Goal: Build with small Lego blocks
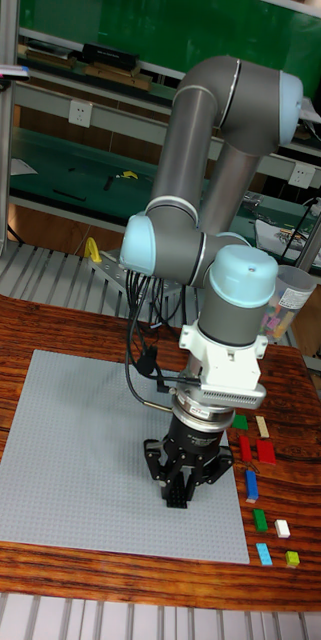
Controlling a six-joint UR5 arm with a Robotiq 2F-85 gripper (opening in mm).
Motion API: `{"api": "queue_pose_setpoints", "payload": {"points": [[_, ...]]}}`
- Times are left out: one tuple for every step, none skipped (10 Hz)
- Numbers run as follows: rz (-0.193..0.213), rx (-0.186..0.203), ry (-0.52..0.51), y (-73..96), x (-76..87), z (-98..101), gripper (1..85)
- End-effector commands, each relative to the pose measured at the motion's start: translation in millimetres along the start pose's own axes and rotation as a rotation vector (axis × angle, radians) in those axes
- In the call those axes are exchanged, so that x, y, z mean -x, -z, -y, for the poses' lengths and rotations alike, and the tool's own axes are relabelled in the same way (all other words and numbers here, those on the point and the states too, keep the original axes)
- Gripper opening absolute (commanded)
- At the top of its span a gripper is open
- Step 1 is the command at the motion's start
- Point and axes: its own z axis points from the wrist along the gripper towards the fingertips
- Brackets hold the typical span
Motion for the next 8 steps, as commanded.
{"api": "queue_pose_setpoints", "payload": {"points": [[0.002,0.023,-0.012,-5.7,-0.2,-2.7,1.3],[-0.001,0.021,-0.013,-5.9,-1.4,-2.0,1.3],[-0.001,0.024,-0.013,-5.7,-2.1,-1.6,1.3],[-0.001,0.023,-0.013,-2.9,-2.9,-0.5,1.3],[0.003,0.015,-0.002,2.0,-3.1,0.5,21.7],[-0.003,0.012,0.003,6.0,-4.0,1.0,28.0],[-0.011,0.008,0.018,7.7,-3.8,4.9,36.3],[-0.009,0.014,0.029,7.2,-3.0,4.0,43.0]]}}
